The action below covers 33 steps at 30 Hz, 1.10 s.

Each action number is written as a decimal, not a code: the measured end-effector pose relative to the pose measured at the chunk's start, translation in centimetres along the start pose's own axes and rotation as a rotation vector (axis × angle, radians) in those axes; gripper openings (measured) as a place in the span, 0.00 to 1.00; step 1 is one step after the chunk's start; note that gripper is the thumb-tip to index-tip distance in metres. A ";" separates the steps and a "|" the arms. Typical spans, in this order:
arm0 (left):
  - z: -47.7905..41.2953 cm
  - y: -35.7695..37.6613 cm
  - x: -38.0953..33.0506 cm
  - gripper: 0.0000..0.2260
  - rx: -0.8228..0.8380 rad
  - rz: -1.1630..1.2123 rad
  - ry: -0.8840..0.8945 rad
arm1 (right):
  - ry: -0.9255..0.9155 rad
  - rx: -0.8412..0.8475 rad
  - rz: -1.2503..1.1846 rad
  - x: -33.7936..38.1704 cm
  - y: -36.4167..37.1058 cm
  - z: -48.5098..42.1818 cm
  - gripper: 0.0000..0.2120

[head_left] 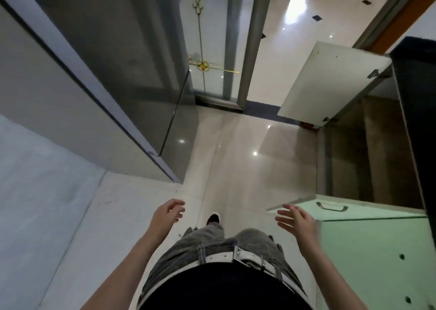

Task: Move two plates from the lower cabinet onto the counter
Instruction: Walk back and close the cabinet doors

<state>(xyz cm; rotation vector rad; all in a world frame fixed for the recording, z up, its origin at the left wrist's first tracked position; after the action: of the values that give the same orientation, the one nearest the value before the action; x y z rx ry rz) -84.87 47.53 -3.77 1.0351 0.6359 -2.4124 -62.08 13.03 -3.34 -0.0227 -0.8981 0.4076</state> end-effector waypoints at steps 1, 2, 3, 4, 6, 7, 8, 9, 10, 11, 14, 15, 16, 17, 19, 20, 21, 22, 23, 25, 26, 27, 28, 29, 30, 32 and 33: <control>-2.1 0.4 -2.6 0.08 0.031 -0.028 0.024 | 0.004 -0.023 -0.008 1.1 -0.1 -0.9 0.12; -4.1 0.9 -5.0 0.08 0.059 -0.054 0.043 | 0.011 -0.050 -0.016 2.1 -0.2 -1.8 0.12; -5.9 1.6 -7.2 0.08 0.086 -0.075 0.058 | 0.019 -0.080 -0.025 3.0 -0.5 -2.6 0.12; -7.6 2.3 -9.2 0.08 0.113 -0.093 0.071 | 0.027 -0.111 -0.036 3.8 -0.9 -3.4 0.12; -10.9 4.2 -12.5 0.08 0.167 -0.122 0.082 | 0.051 -0.162 -0.066 4.9 -1.7 -5.2 0.12; -12.5 5.3 -13.9 0.08 0.194 -0.133 0.083 | 0.067 -0.184 -0.088 5.3 -2.0 -6.1 0.12; -14.0 6.6 -15.2 0.08 0.219 -0.143 0.085 | 0.082 -0.204 -0.111 5.7 -2.4 -7.2 0.12; -15.5 7.7 -16.5 0.08 0.239 -0.152 0.087 | 0.095 -0.220 -0.133 6.1 -2.6 -8.5 0.12; -17.1 8.9 -17.7 0.08 0.253 -0.160 0.087 | 0.107 -0.233 -0.153 6.4 -2.9 -9.9 0.13; -18.6 9.9 -18.7 0.08 0.262 -0.168 0.082 | 0.117 -0.247 -0.169 6.9 -3.2 -11.3 0.13; -23.0 13.1 -22.1 0.08 0.280 -0.198 0.076 | 0.128 -0.292 -0.205 9.3 -4.3 -15.8 0.13; -24.5 14.0 -23.2 0.08 0.280 -0.204 0.069 | 0.125 -0.299 -0.206 10.5 -4.8 -17.3 0.13; -25.8 15.0 -24.4 0.09 0.284 -0.214 0.061 | 0.126 -0.307 -0.208 11.7 -5.3 -18.7 0.13; -26.9 16.0 -25.8 0.09 0.294 -0.228 0.061 | 0.126 -0.315 -0.213 12.9 -5.8 -20.0 0.13; -29.2 18.3 -29.0 0.09 0.330 -0.258 0.083 | 0.108 -0.328 -0.215 15.6 -6.8 -22.4 0.13; -30.3 19.5 -30.8 0.10 0.356 -0.277 0.099 | 0.097 -0.336 -0.218 16.9 -7.3 -23.5 0.13; -31.3 20.8 -32.6 0.10 0.383 -0.301 0.116 | 0.090 -0.351 -0.231 18.2 -7.8 -24.4 0.13; -32.3 22.0 -34.4 0.10 0.407 -0.325 0.134 | 0.088 -0.370 -0.254 19.3 -8.2 -25.1 0.13; -33.1 23.3 -36.1 0.10 0.430 -0.347 0.153 | 0.086 -0.390 -0.280 20.2 -8.7 -25.6 0.13; -34.6 26.1 -39.2 0.09 0.486 -0.389 0.191 | 0.079 -0.436 -0.318 21.4 -9.5 -26.4 0.13; -35.3 27.8 -40.6 0.09 0.523 -0.410 0.208 | 0.081 -0.463 -0.336 21.8 -10.0 -26.6 0.13; -35.9 29.5 -42.0 0.09 0.563 -0.434 0.225 | 0.088 -0.494 -0.363 21.9 -10.5 -26.8 0.13; -36.4 31.4 -43.2 0.09 0.607 -0.462 0.243 | 0.098 -0.528 -0.392 21.9 -10.9 -26.9 0.13; -36.9 33.4 -44.3 0.09 0.653 -0.495 0.259 | 0.106 -0.566 -0.425 21.6 -11.3 -27.0 0.12; -37.4 35.6 -45.3 0.09 0.703 -0.523 0.275 | 0.113 -0.608 -0.464 21.3 -11.6 -27.0 0.12; -38.2 40.1 -47.4 0.09 0.804 -0.597 0.303 | 0.139 -0.713 -0.559 20.5 -12.3 -26.3 0.12; -38.3 42.5 -48.5 0.08 0.858 -0.651 0.323 | 0.156 -0.778 -0.608 20.0 -12.6 -25.6 0.12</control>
<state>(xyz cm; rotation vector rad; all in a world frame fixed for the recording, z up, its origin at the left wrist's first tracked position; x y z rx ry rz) -9.96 45.28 -0.90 1.7944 -0.0436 -3.2260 -27.29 12.29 -1.97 -0.4771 -0.8163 -0.5185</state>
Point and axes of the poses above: each hand's wrist, its own z-axis away from the middle knuckle, its own y-axis out of the palm, x = y × z, the point moved 10 cm from there along -z, towards the middle knuckle, and after that the axes turned 5 degrees about z, right-handed, at the moved point
